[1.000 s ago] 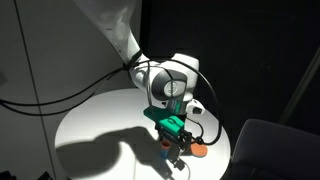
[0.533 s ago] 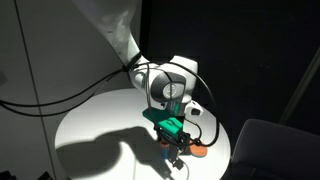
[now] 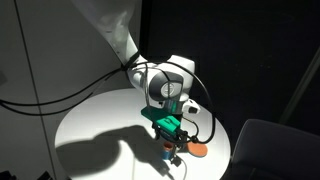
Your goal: Pick up the stacked blue and orange cups and move them to the left side of the table
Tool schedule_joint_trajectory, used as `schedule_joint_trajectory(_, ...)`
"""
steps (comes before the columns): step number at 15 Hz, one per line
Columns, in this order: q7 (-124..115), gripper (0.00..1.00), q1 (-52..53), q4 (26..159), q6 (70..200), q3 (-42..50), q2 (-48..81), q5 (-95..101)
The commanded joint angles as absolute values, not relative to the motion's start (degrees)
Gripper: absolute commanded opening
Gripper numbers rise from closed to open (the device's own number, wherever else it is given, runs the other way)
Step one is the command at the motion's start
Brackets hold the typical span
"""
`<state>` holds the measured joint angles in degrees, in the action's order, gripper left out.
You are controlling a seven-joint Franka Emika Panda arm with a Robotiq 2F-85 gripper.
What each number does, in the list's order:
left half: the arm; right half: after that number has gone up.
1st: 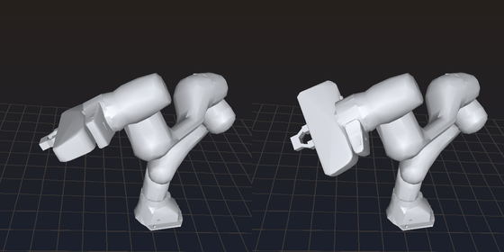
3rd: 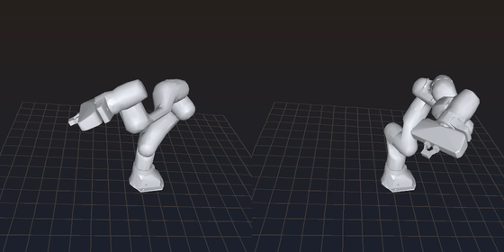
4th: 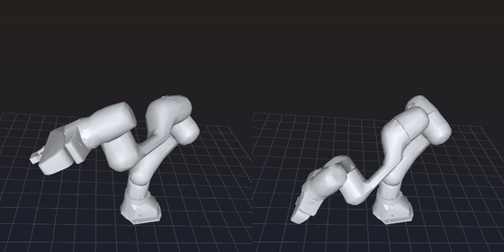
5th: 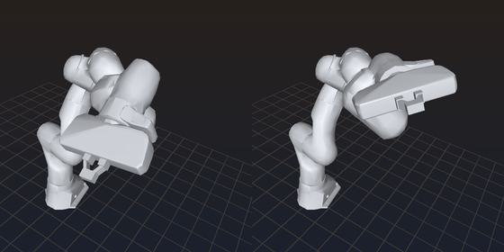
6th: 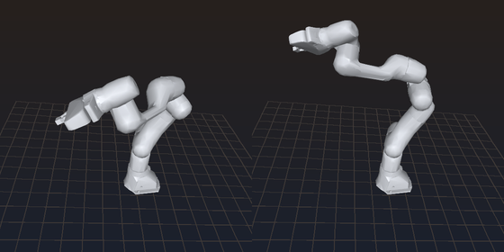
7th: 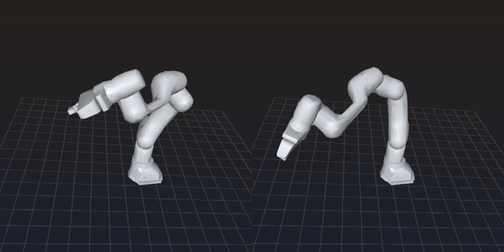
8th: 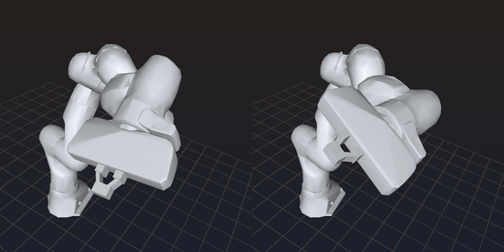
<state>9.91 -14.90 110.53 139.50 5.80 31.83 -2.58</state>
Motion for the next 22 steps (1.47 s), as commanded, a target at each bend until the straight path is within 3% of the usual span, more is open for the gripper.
schedule_joint_trajectory(1,11.5,1.0,-15.4,109.2,139.8,5.4,32.5,-2.8)
schedule_joint_trajectory(12,11.2,1.0,-15.2,108.4,144.3,5.7,35.4,-1.7)
schedule_joint_trajectory(13,11.2,0.75,-15.2,108.4,144.5,5.6,35.6,-1.7)
schedule_joint_trajectory(14,11.2,0.74,-15.2,108.5,144.6,5.6,35.6,-1.7)
schedule_joint_trajectory(21,10.2,0.19,-14.5,110.9,144.6,6.2,33.0,-1.2)
schedule_joint_trajectory(22,10.2,0.19,-14.5,111.2,144.6,6.1,32.2,-1.4)
